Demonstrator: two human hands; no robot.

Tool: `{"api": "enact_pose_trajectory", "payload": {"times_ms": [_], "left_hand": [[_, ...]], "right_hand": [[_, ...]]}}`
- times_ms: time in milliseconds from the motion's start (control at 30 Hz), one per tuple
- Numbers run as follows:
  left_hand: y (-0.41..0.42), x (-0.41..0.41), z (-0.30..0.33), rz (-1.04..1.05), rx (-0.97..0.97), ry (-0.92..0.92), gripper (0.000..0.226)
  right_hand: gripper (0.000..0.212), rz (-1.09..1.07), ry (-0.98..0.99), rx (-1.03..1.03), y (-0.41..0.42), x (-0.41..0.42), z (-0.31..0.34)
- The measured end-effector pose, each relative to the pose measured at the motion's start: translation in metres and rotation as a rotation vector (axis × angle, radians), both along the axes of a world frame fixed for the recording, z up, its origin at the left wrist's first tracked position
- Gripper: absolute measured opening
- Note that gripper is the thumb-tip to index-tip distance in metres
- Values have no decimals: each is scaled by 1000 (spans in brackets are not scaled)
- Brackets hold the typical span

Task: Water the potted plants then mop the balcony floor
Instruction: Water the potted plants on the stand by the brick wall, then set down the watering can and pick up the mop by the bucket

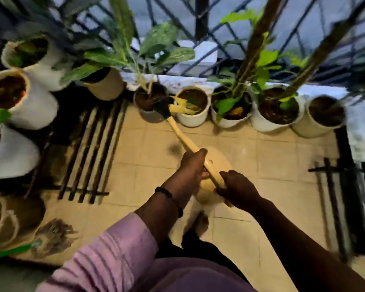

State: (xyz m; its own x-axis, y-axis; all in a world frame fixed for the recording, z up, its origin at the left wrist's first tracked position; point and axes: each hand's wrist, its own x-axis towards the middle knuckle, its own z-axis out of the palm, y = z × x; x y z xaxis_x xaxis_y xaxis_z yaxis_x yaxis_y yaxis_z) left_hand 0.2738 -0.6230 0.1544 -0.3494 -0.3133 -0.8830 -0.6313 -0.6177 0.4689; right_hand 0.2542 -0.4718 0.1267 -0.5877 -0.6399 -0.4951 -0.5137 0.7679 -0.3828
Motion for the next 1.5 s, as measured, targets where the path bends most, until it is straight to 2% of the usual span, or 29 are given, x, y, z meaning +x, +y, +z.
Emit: {"api": "enact_pose_trajectory", "payload": {"times_ms": [267,467,600,733,967,1133,1233,1367,1500], "left_hand": [[134,-93,9,-361,-23,43,36],[225,-143,9,-598,-24,55,36],[292,-180,2,-691,49,49,42],[353,-215,-12,-786,118,14,46],[446,-264,-34,-879,174,-42,44],[517,-304,-71,-883,207,-12,42],[559,-331,-101,-880,231,3,41],[614,-358,-151,-864,266,59,24],[659,-380,-202,-853,254,85,30]], "right_hand": [[42,-360,8,-28,132,-43,-1],[56,-585,20,44,215,-65,-4],[60,-762,11,48,272,-87,-5],[53,-848,20,122,324,-106,-9],[48,-887,36,223,412,-147,-21],[46,-899,39,265,482,-191,-51],[46,-947,36,259,522,-218,-80],[40,-1011,51,253,569,-250,-130],[34,-1003,91,294,608,-277,-184]]}}
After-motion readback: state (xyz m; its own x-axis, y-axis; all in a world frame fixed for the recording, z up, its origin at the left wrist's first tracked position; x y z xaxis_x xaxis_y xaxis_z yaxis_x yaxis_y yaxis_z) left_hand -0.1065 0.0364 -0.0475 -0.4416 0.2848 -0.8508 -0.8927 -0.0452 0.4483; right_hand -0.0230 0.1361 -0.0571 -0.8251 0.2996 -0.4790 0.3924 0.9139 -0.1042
